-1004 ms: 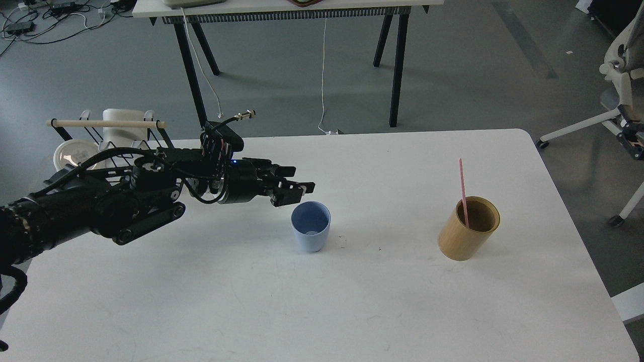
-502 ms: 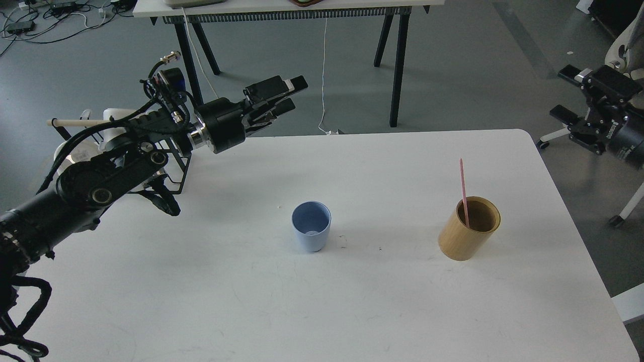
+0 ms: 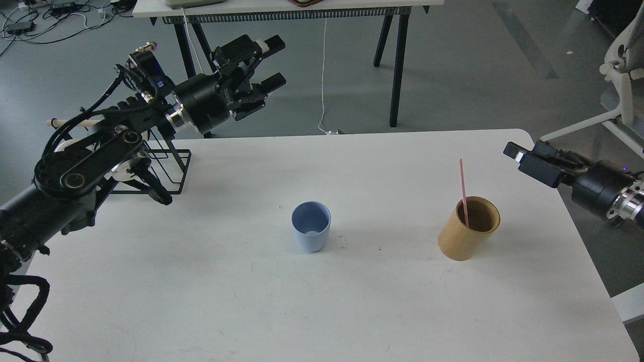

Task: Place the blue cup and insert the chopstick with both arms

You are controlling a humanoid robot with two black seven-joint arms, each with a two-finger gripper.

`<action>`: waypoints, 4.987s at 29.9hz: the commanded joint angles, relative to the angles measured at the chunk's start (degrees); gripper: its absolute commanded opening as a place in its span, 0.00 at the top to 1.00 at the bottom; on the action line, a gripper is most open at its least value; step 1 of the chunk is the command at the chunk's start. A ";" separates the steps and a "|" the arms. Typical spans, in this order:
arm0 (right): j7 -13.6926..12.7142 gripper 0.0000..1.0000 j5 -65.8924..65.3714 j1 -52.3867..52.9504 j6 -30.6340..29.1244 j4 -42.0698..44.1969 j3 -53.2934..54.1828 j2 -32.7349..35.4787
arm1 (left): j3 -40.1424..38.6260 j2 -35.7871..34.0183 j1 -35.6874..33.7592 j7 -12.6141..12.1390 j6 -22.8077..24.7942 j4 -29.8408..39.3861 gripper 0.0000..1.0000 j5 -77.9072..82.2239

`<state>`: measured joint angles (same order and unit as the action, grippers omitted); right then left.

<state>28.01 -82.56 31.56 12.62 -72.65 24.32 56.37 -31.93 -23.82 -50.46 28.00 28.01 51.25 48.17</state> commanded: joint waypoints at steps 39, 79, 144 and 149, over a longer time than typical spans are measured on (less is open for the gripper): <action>-0.01 0.73 -2.78 7.11 1.89 7.35 -10.08 -14.00 | -0.15 0.71 3.00 0.00 -0.01 -1.86 0.06 0.26; -0.01 1.00 5.57 26.44 -1.10 -1.98 -8.67 -12.84 | -0.58 -6.06 6.25 0.00 -0.01 -2.29 0.05 -0.09; -0.01 0.14 3.11 25.66 1.53 23.61 -6.77 -45.65 | -0.94 -5.80 8.18 0.00 -0.01 -5.20 0.03 -0.53; -0.01 0.14 9.33 22.41 1.10 22.29 4.49 -43.54 | -0.94 -5.80 8.18 0.00 -0.01 -5.11 0.03 -0.53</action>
<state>28.00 -77.89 55.78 14.09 -49.31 22.83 11.86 -32.81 -29.62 -42.27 27.99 28.00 46.12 47.64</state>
